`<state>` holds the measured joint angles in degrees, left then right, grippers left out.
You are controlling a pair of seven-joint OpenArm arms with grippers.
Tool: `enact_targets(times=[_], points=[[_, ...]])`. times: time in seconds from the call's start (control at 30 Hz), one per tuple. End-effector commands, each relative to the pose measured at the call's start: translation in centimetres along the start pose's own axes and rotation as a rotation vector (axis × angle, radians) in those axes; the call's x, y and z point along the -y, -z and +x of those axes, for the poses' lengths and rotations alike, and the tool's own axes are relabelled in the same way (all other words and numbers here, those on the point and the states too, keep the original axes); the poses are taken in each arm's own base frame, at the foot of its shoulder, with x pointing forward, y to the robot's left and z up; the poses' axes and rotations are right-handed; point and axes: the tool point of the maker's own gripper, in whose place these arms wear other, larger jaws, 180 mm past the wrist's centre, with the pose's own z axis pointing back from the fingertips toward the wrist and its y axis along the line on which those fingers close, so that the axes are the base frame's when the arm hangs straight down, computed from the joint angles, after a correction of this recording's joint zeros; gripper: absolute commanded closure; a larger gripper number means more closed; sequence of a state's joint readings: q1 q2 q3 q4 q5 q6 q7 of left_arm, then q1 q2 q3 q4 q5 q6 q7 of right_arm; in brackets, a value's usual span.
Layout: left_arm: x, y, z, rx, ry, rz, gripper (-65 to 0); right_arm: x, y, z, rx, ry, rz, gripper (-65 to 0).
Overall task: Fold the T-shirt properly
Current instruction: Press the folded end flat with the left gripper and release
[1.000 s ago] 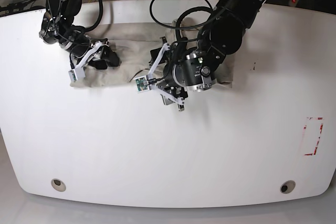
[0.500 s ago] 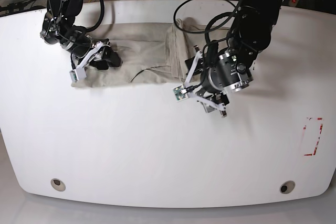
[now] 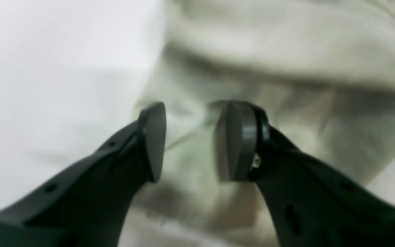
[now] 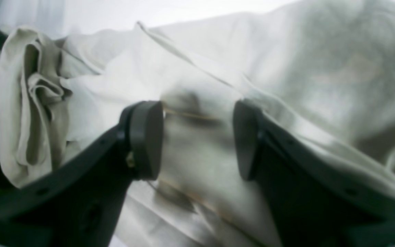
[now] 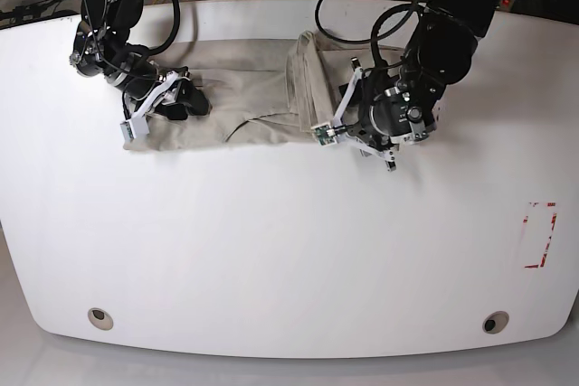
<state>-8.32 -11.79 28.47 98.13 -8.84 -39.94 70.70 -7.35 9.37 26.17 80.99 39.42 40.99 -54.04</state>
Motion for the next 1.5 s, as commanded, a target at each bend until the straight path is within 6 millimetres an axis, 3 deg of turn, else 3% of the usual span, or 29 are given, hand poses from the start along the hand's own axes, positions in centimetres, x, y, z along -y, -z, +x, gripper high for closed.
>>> enact_targets(times=[0.0, 0.1, 0.17, 0.4, 0.63, 0.77, 0.93, 1.0, 1.37, 1.47], points=[[0.1, -0.2, 2.2, 0.058, 0.046, -0.002, -22.6, 1.0, -0.3, -2.0, -0.106, -0.009, -0.051, -32.7], [2.0, 0.1, 4.9, 0.111, 0.103, -0.035, -10.6, 1.0, -0.3, -2.2, -0.108, -0.008, -0.052, -32.7], [2.5, 0.1, 6.0, 0.135, 0.112, -0.045, -6.5, 1.0, -0.3, -2.3, -0.11, -0.007, -0.052, -32.7], [2.3, -0.7, 10.5, 0.224, 0.118, -0.04, -6.3, 1.1, -0.4, -2.4, -0.112, -0.005, -0.052, -32.7], [0.9, 0.6, 13.5, 0.224, 0.101, -0.069, -6.3, 1.1, -0.4, -2.4, -0.111, -0.005, -0.053, -32.7], [0.2, -0.9, 15.6, 0.275, 0.121, -0.037, -6.3, 1.1, -0.4, -2.3, -0.11, -0.005, -0.053, -32.7], [-1.4, -4.6, 17.0, 0.369, 0.147, 0.063, -6.3, 1.1, -0.3, -2.1, -0.106, -0.008, -0.052, -32.7], [-2.6, -5.7, 15.6, 0.372, 0.138, 0.112, -6.3, 1.1, -0.3, -2.0, -0.105, -0.009, -0.052, -32.7], [-5.8, -5.7, 1.0, 0.194, -0.159, 0.208, -6.3, 1.0, 0.1, 0.4, -0.074, -0.035, -0.048, -32.7], [-6.0, -5.7, -0.6, 0.175, -0.208, 0.218, -6.3, 0.9, 0.2, 0.6, -0.073, -0.038, -0.045, -32.7]])
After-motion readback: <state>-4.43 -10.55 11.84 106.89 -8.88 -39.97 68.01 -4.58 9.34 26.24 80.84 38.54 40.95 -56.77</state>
